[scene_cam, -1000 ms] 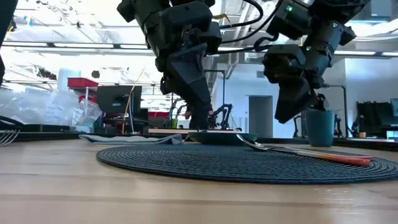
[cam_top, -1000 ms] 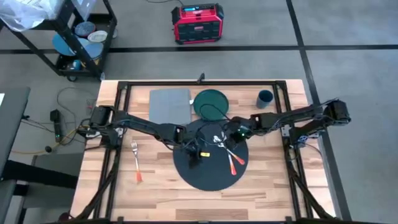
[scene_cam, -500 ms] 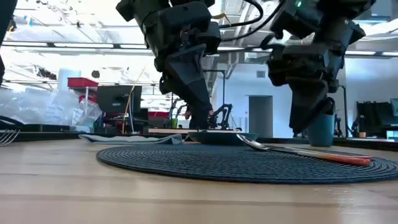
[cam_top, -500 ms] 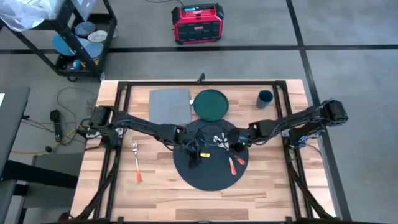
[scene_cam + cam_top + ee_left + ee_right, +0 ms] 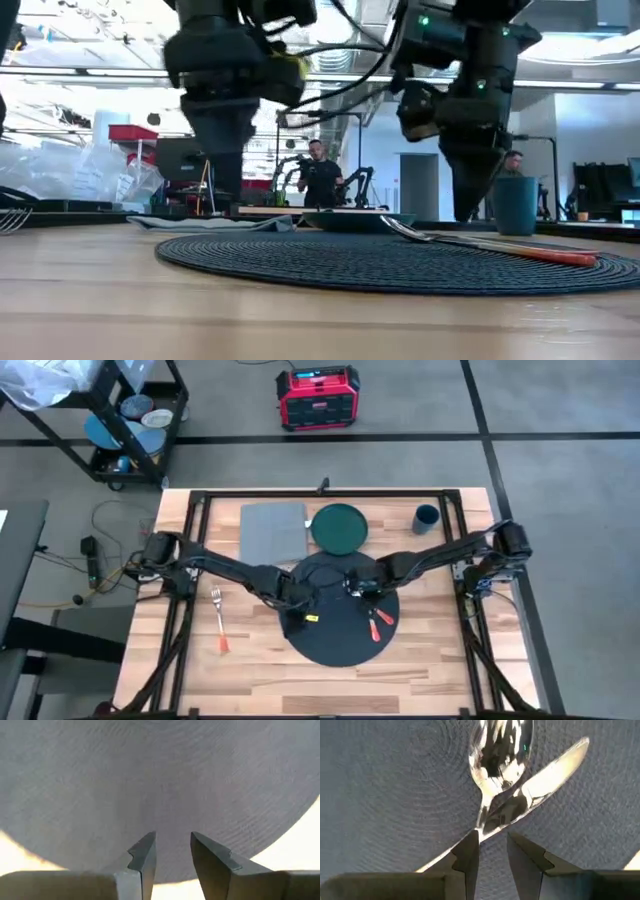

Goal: Set table place
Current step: Put the orange spoon on the blue placemat to the right of the orange table knife

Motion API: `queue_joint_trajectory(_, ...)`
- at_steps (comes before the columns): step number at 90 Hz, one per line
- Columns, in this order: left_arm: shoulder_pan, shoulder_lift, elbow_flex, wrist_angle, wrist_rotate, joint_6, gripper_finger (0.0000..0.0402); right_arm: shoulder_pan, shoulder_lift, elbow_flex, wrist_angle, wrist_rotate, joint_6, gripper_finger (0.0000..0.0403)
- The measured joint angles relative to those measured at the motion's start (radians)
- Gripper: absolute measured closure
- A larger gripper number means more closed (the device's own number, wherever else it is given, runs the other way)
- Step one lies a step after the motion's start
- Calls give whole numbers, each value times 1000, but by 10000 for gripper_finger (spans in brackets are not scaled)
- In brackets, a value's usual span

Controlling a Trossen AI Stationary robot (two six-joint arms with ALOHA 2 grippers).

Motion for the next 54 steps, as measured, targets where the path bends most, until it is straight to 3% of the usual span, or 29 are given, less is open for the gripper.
queue_joint_trajectory(54, -6, -46, 0, -20, -41, -24, 296, -11, 18, 15, 28, -2, -25, 307)
